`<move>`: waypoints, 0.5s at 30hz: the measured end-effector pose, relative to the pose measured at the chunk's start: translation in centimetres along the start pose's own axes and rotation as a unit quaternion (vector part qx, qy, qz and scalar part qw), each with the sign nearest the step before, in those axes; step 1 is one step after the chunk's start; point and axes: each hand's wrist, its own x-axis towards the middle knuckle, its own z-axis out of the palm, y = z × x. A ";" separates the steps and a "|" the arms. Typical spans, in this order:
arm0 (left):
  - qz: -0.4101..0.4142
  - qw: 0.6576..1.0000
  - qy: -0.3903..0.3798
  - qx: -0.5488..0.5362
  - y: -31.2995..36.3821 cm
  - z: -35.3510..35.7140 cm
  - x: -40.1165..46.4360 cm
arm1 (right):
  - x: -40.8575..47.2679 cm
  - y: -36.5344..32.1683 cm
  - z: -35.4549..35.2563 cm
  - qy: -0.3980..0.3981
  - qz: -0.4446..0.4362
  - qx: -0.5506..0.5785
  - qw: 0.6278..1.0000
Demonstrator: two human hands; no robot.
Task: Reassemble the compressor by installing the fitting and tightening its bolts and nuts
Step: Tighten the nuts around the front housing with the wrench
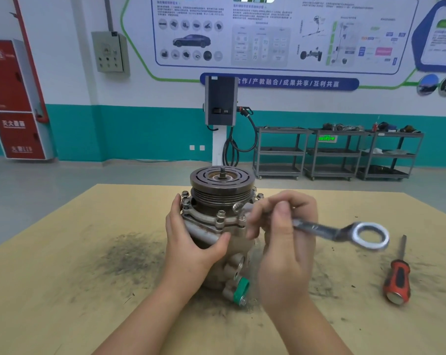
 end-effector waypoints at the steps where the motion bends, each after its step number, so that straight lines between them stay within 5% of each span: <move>1: -0.003 1.000 0.000 0.000 0.2 0.0 0.0 | 0.4 0.0 -0.3 0.026 0.027 0.018 0.999; 7: -0.011 1.000 0.003 0.007 0.3 -0.1 0.0 | 2.1 0.9 -1.7 0.132 0.199 0.137 0.961; 15: -0.012 1.000 -0.003 0.006 -0.1 -0.2 0.0 | 3.5 2.1 -3.1 0.170 0.369 0.281 0.869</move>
